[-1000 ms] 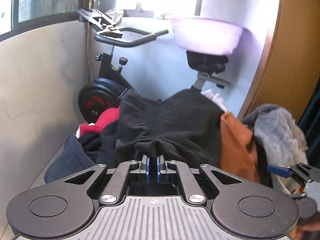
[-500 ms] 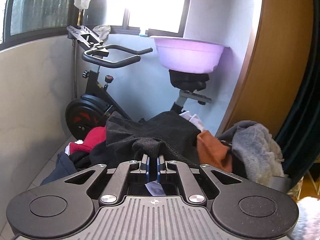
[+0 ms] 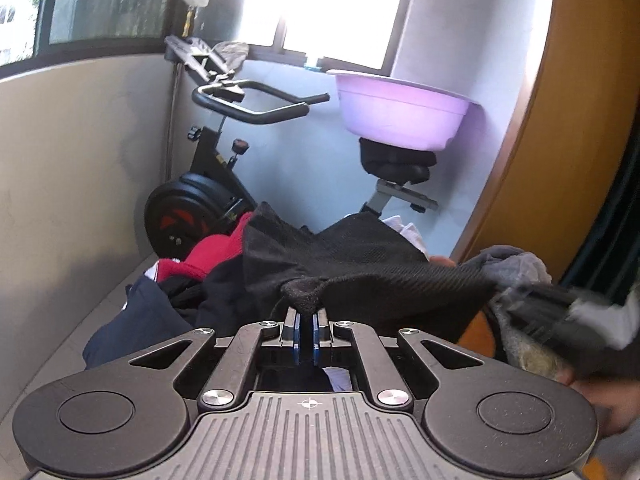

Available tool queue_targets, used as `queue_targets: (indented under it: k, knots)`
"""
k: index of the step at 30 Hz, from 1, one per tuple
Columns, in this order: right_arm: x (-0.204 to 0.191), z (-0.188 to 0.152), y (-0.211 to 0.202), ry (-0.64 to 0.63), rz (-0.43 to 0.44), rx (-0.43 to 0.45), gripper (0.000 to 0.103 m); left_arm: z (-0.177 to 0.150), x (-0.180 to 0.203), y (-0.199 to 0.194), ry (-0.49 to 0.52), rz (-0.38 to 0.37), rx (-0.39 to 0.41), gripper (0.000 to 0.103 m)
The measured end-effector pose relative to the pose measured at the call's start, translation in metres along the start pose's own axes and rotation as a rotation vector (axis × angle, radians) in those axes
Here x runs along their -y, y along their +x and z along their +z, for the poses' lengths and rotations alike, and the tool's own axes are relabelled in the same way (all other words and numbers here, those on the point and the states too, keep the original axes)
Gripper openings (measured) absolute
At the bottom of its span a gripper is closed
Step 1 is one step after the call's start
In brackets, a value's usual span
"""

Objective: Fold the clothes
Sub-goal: 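Close the left gripper on the black jacket while the right gripper grasps the jacket too, then lift the black jacket off the pile with both grippers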

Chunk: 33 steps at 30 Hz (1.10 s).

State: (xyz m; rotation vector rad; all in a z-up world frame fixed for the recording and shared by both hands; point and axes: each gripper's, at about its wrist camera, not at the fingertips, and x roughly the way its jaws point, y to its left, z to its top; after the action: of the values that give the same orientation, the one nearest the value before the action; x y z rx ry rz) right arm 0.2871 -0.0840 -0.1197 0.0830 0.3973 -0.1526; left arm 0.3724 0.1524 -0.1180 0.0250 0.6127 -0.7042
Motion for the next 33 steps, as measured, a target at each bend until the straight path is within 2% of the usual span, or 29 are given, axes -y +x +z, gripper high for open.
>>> queue_targets:
  k: [5,9,11,13,14,17,19,20,21,22,25,28,30,31,32,33]
  knots:
    - [0.018,0.027,-0.044,0.093,-0.008,0.103,0.004,0.013,0.019,-0.013,0.015,-0.098,0.068,0.005]
    - [0.036,0.056,-0.078,0.161,-0.018,0.228,0.004,0.024,0.044,-0.023,0.062,-0.192,0.119,0.005]
    - [0.044,0.066,-0.090,0.178,-0.010,0.284,0.004,0.023,0.054,-0.019,0.067,-0.214,0.119,0.005]
    - [0.046,0.069,-0.092,0.137,-0.013,0.291,0.004,0.018,0.058,-0.009,0.058,-0.213,0.097,0.006]
    - [0.045,0.068,-0.090,0.109,-0.021,0.277,0.004,0.013,0.058,0.000,0.045,-0.205,0.071,0.006]
    - [0.055,0.047,-0.063,0.109,-0.035,0.134,0.006,-0.004,0.052,0.027,0.008,-0.172,-0.007,0.006]
    - [0.059,0.027,-0.042,0.101,-0.068,0.022,0.014,-0.014,0.046,0.041,-0.013,-0.133,-0.043,0.006]
    - [0.060,0.016,-0.034,0.087,-0.092,-0.029,0.036,-0.017,0.042,0.045,-0.024,-0.111,-0.054,0.006]
    - [0.060,0.005,-0.027,0.073,-0.120,-0.079,0.063,-0.019,0.037,0.048,-0.032,-0.088,-0.061,0.006]
    - [0.061,-0.006,-0.020,0.059,-0.147,-0.129,0.070,-0.020,0.033,0.050,-0.037,-0.067,-0.064,0.006]
    - [0.062,-0.036,-0.013,0.077,-0.122,-0.235,0.071,-0.021,0.018,0.057,-0.047,-0.006,-0.069,0.006]
    - [0.062,-0.050,-0.012,0.097,-0.099,-0.289,0.073,-0.014,-0.002,0.062,-0.066,0.054,-0.064,0.006]
    - [0.059,-0.053,-0.011,0.097,-0.064,-0.311,0.078,-0.014,-0.002,0.067,-0.068,0.044,-0.078,0.006]
    - [0.058,-0.055,-0.010,0.093,-0.047,-0.322,0.078,-0.014,0.000,0.070,-0.067,0.030,-0.088,0.011]
    - [0.055,-0.057,-0.010,0.088,-0.046,-0.333,0.078,-0.015,0.002,0.073,-0.065,0.017,-0.098,0.021]
    - [0.056,-0.059,-0.008,0.084,-0.057,-0.348,0.078,-0.016,0.004,0.075,-0.063,0.004,-0.108,0.048]
